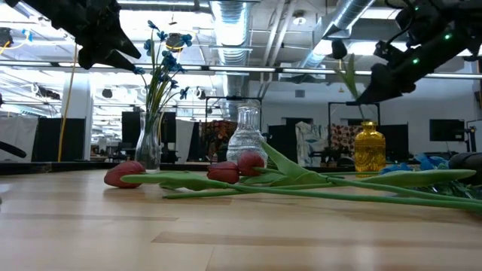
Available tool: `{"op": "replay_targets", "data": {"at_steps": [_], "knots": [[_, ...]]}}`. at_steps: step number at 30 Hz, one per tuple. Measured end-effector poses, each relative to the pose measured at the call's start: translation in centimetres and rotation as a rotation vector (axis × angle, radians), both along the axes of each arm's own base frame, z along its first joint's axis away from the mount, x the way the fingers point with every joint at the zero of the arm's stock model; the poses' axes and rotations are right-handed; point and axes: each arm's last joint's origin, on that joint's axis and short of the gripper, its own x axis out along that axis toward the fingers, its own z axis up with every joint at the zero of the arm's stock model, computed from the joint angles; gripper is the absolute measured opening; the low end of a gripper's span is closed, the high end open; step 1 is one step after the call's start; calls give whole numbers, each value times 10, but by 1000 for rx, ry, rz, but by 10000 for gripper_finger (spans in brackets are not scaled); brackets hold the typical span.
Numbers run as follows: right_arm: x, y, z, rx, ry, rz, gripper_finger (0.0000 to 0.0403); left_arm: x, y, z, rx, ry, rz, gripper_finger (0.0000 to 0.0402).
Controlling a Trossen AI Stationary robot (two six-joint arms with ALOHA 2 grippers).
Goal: Sort flowers into vase by color
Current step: Put the left black flower into the yellow vase
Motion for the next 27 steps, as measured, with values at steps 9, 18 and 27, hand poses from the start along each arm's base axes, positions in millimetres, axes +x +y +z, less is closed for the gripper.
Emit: {"op": "replay_targets", "data": {"at_steps": [9,18,27], "knots": [[-4,4,21,39,45,1,260,2,-4,0,-82,-32,-110,213],[-7,6,33,47,53,0,260,21,-10,-4,-126,-14,-273,204],[-12,10,31,164,68,-43,260,65,-39,-19,-129,139,-550,186]]}}
